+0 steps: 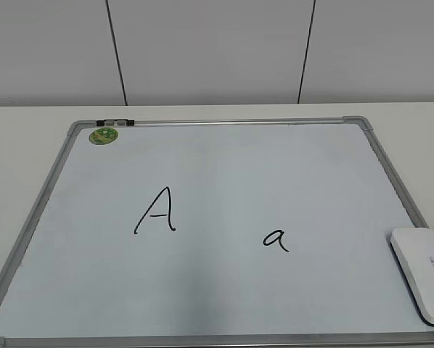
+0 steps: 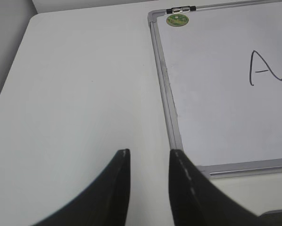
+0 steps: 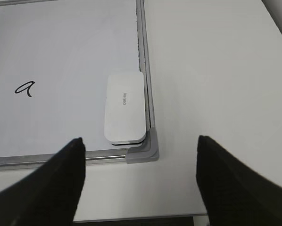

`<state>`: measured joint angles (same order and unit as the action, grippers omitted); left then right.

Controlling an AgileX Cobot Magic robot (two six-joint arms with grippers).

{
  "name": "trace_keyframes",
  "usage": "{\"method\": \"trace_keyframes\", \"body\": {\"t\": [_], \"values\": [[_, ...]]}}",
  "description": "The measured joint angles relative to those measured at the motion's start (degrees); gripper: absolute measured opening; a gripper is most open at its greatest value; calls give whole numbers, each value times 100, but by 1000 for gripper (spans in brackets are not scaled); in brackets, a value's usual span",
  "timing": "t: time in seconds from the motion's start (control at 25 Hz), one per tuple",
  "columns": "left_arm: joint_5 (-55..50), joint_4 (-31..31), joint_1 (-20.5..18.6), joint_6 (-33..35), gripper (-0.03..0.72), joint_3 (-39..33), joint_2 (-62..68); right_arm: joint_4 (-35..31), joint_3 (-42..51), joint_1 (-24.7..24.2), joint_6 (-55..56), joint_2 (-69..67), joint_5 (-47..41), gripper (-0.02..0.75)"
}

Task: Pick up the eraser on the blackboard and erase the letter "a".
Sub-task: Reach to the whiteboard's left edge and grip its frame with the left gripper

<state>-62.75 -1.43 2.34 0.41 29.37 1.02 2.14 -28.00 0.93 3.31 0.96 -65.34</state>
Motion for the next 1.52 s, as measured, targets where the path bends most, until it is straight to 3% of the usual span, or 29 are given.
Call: {"method": "trace_keyframes", "body": {"t": [0.16, 0.56, 1.0, 1.52], "values": [[10, 77, 0, 0, 210, 297, 551, 0, 0, 0, 0, 0, 0, 545], [280, 100, 62, 0, 227, 1242, 3320, 0, 0, 0, 0, 0, 0, 545], [487, 648, 71, -41, 243, 2300, 6204, 0, 0, 0, 0, 0, 0, 545], [839, 890, 84, -41, 244, 3378, 8340, 0, 0, 0, 0, 0, 0, 545]]}}
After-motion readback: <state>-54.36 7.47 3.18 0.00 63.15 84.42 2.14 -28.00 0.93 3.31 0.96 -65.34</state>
